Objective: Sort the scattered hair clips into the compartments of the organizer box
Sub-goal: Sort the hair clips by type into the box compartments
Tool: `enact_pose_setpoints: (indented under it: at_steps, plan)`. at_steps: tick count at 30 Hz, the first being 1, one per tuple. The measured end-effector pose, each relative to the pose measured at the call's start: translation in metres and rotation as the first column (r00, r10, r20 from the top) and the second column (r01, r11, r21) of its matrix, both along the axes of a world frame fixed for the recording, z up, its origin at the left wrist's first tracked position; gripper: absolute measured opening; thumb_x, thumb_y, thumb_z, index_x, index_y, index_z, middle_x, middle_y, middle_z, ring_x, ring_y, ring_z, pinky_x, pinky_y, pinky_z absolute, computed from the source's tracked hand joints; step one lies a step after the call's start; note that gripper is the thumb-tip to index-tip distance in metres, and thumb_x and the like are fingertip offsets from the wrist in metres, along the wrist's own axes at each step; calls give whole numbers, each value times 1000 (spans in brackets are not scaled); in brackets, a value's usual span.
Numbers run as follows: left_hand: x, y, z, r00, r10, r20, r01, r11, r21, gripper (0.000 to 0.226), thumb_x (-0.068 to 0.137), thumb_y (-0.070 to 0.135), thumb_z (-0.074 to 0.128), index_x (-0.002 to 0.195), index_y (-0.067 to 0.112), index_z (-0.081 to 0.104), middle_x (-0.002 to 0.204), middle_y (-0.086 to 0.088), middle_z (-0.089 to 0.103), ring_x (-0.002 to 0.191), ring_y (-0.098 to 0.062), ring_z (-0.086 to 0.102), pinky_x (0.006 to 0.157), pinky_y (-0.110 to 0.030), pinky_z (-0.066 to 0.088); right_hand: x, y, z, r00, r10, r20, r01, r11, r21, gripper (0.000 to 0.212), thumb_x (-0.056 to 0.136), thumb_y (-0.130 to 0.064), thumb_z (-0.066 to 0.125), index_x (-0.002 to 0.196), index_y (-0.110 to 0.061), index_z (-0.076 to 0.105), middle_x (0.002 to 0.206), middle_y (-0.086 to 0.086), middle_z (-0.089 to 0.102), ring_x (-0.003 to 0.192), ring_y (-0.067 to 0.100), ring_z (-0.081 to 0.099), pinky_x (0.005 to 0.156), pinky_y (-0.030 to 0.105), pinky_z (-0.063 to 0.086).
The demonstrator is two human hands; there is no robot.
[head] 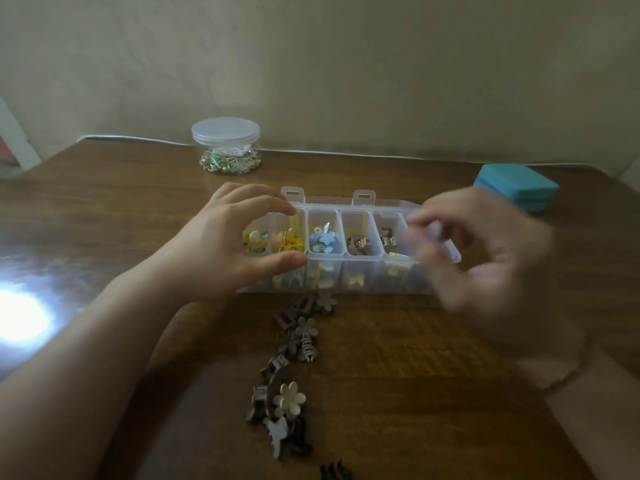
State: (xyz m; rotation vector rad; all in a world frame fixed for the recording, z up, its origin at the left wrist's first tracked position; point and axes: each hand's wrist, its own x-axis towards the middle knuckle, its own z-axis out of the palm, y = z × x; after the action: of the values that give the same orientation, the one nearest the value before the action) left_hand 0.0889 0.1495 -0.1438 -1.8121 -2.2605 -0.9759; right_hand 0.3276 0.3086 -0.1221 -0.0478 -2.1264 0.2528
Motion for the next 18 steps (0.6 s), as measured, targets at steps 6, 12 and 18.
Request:
enact_pose_setpoints:
  at_steps: [6,12,18]
  plan:
    - [3,0,1,1000,4,-18,-4,1000,-1,72,70,77,57,123,30,64,130,11,56,127,-12,41,103,-37,40,-20,-30,-22,766,78,638,-172,981,87,37,92,-37,59,128,-28,58,131,-11,57,97,1,60,74,31,56]
    - [1,0,2,1000,13,-3,-13,1000,-19,73,69,79,56,125,32,62,131,15,54,129,-10,38,104,-35,38,-14,-23,-15,726,124,676,-239,968,78,30,89,-14,65,118,-21,66,116,-4,64,95,14,64,73,36,57]
    - [2,0,1,1000,7,-3,-7,1000,-10,72,70,78,57,124,31,63,131,14,55,129,-10,39,105,-36,38,3,1,10,952,162,261,-156,987,-47,22,84,-7,66,105,-15,64,99,-5,64,92,-1,60,80,12,49]
